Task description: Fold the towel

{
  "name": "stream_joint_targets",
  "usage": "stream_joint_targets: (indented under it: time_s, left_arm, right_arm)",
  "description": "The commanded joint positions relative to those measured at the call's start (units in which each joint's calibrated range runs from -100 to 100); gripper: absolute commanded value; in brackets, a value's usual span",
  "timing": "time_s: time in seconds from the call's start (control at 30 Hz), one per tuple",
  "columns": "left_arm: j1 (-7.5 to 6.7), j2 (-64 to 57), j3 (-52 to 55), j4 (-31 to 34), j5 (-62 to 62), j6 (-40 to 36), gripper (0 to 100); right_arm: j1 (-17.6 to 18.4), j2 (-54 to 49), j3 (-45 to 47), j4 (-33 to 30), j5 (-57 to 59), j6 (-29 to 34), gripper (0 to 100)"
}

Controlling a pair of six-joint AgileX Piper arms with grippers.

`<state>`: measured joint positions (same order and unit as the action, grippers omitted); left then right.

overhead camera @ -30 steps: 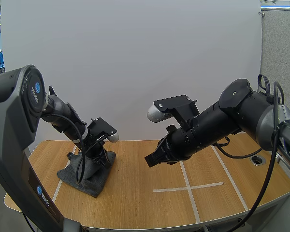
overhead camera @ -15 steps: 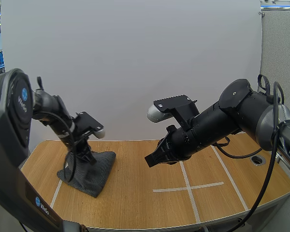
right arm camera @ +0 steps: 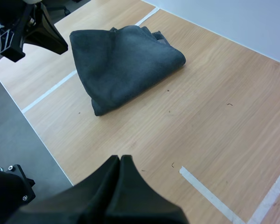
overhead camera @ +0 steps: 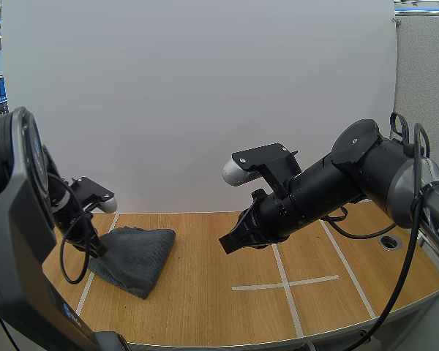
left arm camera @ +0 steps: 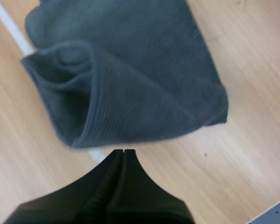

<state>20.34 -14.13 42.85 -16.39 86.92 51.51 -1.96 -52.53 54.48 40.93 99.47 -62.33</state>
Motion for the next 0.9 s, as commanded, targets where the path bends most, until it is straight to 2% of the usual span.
stream_joint_targets:
  time_s: [0.0, 0.13, 0.2, 0.27, 0.33, 0.47, 0.57, 0.63, 0.7, 0.87]
  left_arm:
    - [3.33, -0.6, 3.0, -0.8, 1.3, 3.8, 0]
    - [4.51, -0.6, 9.1, -3.2, -9.7, 7.0, 0]
    - [4.58, -0.6, 11.2, -3.4, -13.6, 7.9, 0]
    - [4.66, -0.6, 11.3, -3.9, -13.8, 7.9, 0]
    - [5.34, -2.1, 10.8, -6.7, -13.2, 8.7, 0]
    - [7.18, -9.0, 6.9, -12.9, -0.8, 12.6, 0]
    - [7.37, -13.4, 3.8, -18.3, 9.2, 14.3, 0]
    - [6.66, -14.6, 2.9, -21.4, 12.5, 14.6, 0]
    - [5.32, -14.6, 2.5, -23.2, 12.9, 14.2, 0]
    - [0.42, -10.5, 2.5, -23.6, 5.4, 11.0, 0]
  right_arm:
    - [-0.2, -0.6, 0.3, 2.5, 0.5, -0.7, 0]
    - [-0.2, -0.6, 0.3, 2.5, 0.5, -0.7, 0]
    - [-0.2, -0.6, 0.3, 2.5, 0.5, -0.7, 0]
    - [-0.2, -0.6, 0.3, 2.5, 0.5, -0.7, 0]
    - [-0.2, -0.6, 0.3, 2.5, 0.5, -0.7, 0]
    - [-0.2, -0.6, 0.3, 2.2, 0.5, -0.7, 0]
    - [-0.2, -0.6, 0.3, 2.2, 0.5, -0.7, 0]
    - [-0.2, -0.6, 0.3, 2.1, 0.5, -0.7, 0]
    - [-0.2, -0.6, 0.3, 2.1, 0.5, -0.7, 0]
    - [-0.2, -0.6, 0.3, 2.1, 0.5, -0.7, 0]
